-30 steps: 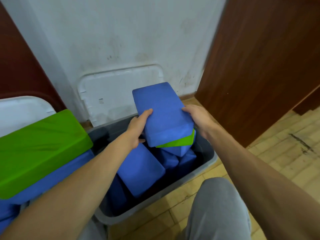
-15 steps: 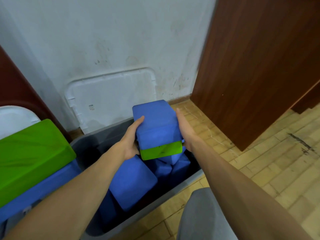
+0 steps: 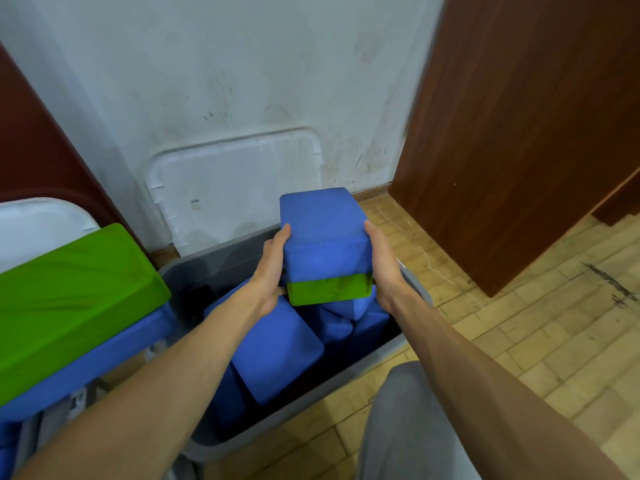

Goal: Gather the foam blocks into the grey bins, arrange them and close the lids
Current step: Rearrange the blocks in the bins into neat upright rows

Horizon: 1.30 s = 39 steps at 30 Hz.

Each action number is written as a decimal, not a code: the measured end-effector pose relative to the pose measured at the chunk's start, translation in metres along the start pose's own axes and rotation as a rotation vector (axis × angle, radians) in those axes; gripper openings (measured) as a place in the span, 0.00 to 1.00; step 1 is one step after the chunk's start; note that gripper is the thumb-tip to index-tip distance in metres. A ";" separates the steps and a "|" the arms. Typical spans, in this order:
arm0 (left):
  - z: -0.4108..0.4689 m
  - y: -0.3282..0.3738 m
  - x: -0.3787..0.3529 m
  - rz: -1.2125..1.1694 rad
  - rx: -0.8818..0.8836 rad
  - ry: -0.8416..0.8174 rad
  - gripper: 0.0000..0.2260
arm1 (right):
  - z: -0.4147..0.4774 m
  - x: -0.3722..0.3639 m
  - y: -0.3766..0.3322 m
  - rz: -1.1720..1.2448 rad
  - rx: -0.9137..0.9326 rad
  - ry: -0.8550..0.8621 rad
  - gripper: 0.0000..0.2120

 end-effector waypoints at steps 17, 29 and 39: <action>-0.229 0.163 0.179 0.126 -0.422 0.455 0.28 | -0.046 -0.298 -0.102 -0.107 0.213 -0.419 0.08; -0.287 0.097 0.247 0.185 -0.089 0.457 0.38 | -0.057 -0.345 -0.044 -0.415 -0.069 -0.671 0.28; -0.296 0.133 0.243 0.520 -0.332 0.722 0.43 | -0.056 -0.333 -0.045 -0.370 -0.149 -0.753 0.21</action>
Point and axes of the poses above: each hand's wrist, its own z-axis towards the middle knuckle, its own x-axis out of the back of the hand, y = z × x, the point moved 4 cm from there along z, towards the middle knuckle, and after that the axes turned 15 degrees about -y, right-handed, at the moved point
